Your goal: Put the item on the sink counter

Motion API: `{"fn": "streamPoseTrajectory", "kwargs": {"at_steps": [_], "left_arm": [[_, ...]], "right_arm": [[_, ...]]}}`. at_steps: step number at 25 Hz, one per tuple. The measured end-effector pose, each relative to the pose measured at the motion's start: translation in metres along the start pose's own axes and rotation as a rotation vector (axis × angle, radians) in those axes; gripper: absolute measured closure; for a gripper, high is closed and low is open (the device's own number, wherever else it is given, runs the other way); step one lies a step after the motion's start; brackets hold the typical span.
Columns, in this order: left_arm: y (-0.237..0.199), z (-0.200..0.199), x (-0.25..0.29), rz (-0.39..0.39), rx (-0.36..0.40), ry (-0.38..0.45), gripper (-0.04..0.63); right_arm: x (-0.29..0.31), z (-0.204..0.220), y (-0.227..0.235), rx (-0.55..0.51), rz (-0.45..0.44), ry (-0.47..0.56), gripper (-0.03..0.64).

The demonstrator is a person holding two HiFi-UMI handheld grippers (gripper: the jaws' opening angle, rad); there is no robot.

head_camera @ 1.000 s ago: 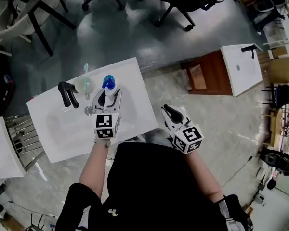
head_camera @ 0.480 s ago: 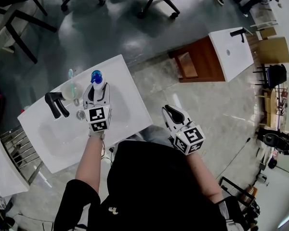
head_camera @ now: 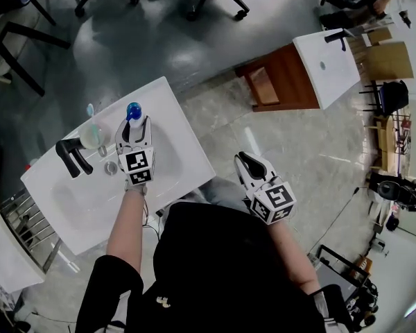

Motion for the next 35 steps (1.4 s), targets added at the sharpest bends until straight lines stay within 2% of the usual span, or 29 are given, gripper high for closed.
{"fn": "streamPoseTrajectory", "kwargs": {"at_steps": [13,19,35], "left_arm": [[-0.003,-0.005,0.021,-0.031,0.027,0.038,0.388],[-0.008,-0.006,0.025,-0.034,0.014,0.044,0.388],[-0.008,-0.011,0.007,-0.079,0.075,-0.016,0.387]], "right_arm": [[-0.002,0.000,0.004,0.006,0.008,0.001,0.552],[0.003,-0.001,-0.002,-0.010,-0.007,-0.003,0.552],[0.010,-0.007,-0.008,-0.023,-0.076,0.016,0.552]]}}
Point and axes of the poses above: the fingertips, and each gripper's own axes: x forward along the fingers, y to its right, z out of its underside, the point moved 4 cm from there along -x, backward along the fingers, and after that the axes turned 8 degrees about x, right-handed, at the moved point
